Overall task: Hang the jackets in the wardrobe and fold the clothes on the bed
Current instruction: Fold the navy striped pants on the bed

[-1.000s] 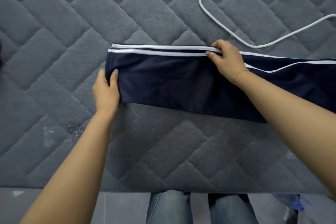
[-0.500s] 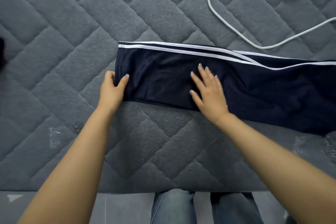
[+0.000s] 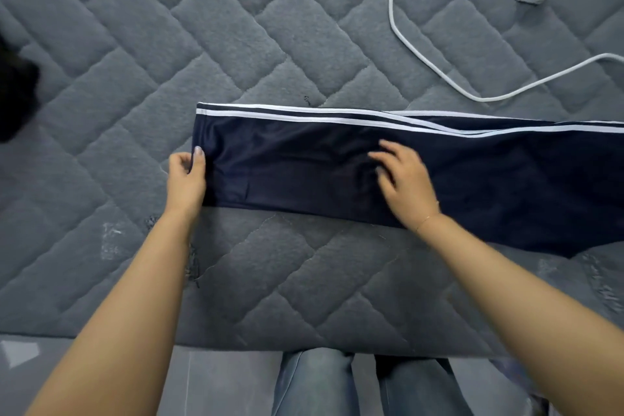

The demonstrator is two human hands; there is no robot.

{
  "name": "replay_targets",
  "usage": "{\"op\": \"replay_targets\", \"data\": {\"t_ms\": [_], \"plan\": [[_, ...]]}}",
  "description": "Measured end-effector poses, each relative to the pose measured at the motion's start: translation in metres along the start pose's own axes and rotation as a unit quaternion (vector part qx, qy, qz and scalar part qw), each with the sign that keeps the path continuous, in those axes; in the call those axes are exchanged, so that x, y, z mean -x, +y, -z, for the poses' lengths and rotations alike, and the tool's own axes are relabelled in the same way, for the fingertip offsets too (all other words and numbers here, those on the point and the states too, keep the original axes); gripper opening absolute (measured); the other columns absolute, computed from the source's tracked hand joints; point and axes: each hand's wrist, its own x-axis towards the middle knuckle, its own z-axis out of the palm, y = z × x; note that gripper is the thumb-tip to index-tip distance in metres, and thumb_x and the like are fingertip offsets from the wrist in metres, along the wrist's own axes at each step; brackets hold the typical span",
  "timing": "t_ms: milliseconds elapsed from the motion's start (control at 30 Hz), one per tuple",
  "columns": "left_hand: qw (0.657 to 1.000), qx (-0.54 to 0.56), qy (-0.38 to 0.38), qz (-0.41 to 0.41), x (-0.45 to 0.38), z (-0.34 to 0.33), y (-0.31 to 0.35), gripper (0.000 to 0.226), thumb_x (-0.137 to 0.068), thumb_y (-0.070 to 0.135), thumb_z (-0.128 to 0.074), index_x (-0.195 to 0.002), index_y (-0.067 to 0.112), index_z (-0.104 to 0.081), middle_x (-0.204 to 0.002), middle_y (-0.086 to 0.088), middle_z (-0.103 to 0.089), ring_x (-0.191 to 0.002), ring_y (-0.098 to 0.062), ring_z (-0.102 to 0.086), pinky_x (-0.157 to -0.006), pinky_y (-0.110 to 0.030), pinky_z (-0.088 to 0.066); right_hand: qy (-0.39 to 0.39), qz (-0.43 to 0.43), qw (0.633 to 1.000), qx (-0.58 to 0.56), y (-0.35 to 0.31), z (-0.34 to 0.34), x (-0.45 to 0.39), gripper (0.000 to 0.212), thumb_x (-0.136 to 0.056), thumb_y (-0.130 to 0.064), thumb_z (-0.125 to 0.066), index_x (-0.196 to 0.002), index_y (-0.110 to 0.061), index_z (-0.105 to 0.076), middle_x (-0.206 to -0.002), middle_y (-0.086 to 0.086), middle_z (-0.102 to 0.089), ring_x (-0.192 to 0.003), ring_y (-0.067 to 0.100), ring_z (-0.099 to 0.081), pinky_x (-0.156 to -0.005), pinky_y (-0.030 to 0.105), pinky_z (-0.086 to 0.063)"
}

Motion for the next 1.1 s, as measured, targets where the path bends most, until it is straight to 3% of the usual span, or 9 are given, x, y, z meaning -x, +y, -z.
{"op": "replay_targets", "data": {"t_ms": [133,267,367,500,600,700,867,967,1100], "plan": [[0.999,-0.004,-0.024,0.020,-0.005,0.000,-0.006,0.038,-0.101,0.043,-0.047,-0.070,0.021,-0.043,-0.070,0.004,-0.041,-0.064,-0.010,-0.034,-0.057,-0.025,-0.030,0.092,-0.073,0.987,0.106,0.057,0.046,-0.025,0.026,-0.093,-0.007,-0.052,-0.115,-0.004,-0.066,-0.118,0.019,-0.060,-0.109,0.041,-0.053,-0.091,0.045,-0.039],[0.998,0.043,-0.026,0.034,-0.008,0.006,-0.010,0.022,-0.099,0.032,-0.056,-0.088,0.013,-0.057,-0.089,-0.006,-0.046,-0.082,-0.018,-0.040,-0.070,-0.032,-0.034,-0.026,-0.139,0.978,0.155,0.103,0.076,-0.049,0.023,-0.095,-0.021,-0.056,-0.113,-0.009,-0.065,-0.113,0.018,-0.059,-0.110,0.040,-0.050,-0.095,0.044,-0.034],[0.998,0.052,0.005,0.029,-0.009,0.008,-0.009,0.025,-0.100,0.027,-0.055,-0.081,0.010,-0.055,-0.084,-0.005,-0.046,-0.080,-0.017,-0.039,-0.067,-0.031,-0.034,-0.115,-0.093,0.975,0.166,0.107,0.082,-0.064,0.016,-0.088,-0.023,-0.068,-0.100,-0.012,-0.065,-0.097,0.012,-0.062,-0.102,0.036,-0.053,-0.091,0.042,-0.035],[0.998,0.048,0.007,0.044,-0.011,0.008,-0.011,0.032,-0.101,0.029,-0.053,-0.071,0.019,-0.056,-0.073,0.002,-0.048,-0.068,-0.007,-0.041,-0.062,-0.024,-0.036,-0.123,0.006,0.979,0.163,0.095,0.084,-0.074,0.011,-0.089,-0.025,-0.067,-0.086,-0.017,-0.059,-0.085,0.002,-0.062,-0.088,0.029,-0.059,-0.087,0.039,-0.033],[0.998,0.049,0.007,0.048,-0.011,0.006,-0.011,0.033,-0.101,0.030,-0.052,-0.070,0.020,-0.055,-0.070,0.005,-0.046,-0.064,-0.005,-0.039,-0.058,-0.019,-0.036,-0.143,0.043,0.974,0.169,0.093,0.083,-0.070,0.020,-0.084,-0.035,-0.072,-0.088,-0.018,-0.062,-0.081,-0.001,-0.063,-0.083,0.025,-0.058,-0.083,0.038,-0.036],[0.998,0.043,0.012,0.045,-0.009,0.002,-0.012,0.035,-0.103,0.030,-0.048,-0.069,0.020,-0.052,-0.068,0.005,-0.044,-0.062,-0.004,-0.037,-0.054,-0.015,-0.034,-0.176,0.017,0.971,0.158,0.094,0.080,-0.065,0.036,-0.075,-0.043,-0.078,-0.094,-0.019,-0.059,-0.085,-0.002,-0.058,-0.083,0.022,-0.056,-0.082,0.037,-0.038],[0.997,0.056,0.034,0.031,-0.008,-0.004,-0.014,0.035,-0.103,0.025,-0.048,-0.069,0.019,-0.052,-0.068,0.007,-0.045,-0.063,-0.001,-0.039,-0.052,-0.007,-0.036,-0.109,-0.019,0.972,0.207,0.096,0.066,-0.057,0.045,-0.077,-0.038,-0.078,-0.105,-0.008,-0.060,-0.105,0.014,-0.056,-0.100,0.036,-0.052,-0.088,0.045,-0.037],[0.997,0.057,0.036,0.026,-0.010,-0.003,-0.016,0.035,-0.103,0.025,-0.048,-0.068,0.021,-0.052,-0.067,0.008,-0.046,-0.062,0.000,-0.039,-0.052,-0.007,-0.036,-0.130,-0.042,0.972,0.192,0.098,0.067,-0.065,0.033,-0.081,-0.039,-0.074,-0.092,-0.010,-0.064,-0.097,0.011,-0.059,-0.099,0.035,-0.051,-0.085,0.041,-0.033],[0.998,0.054,0.030,0.021,-0.012,-0.001,-0.018,0.034,-0.103,0.028,-0.049,-0.070,0.020,-0.054,-0.069,0.008,-0.048,-0.063,0.000,-0.040,-0.054,-0.010,-0.036,-0.034,-0.104,0.991,0.081,0.099,0.081,-0.081,0.018,-0.082,-0.034,-0.074,-0.084,-0.018,-0.065,-0.083,0.005,-0.066,-0.086,0.028,-0.059,-0.093,0.044,-0.036]]}}
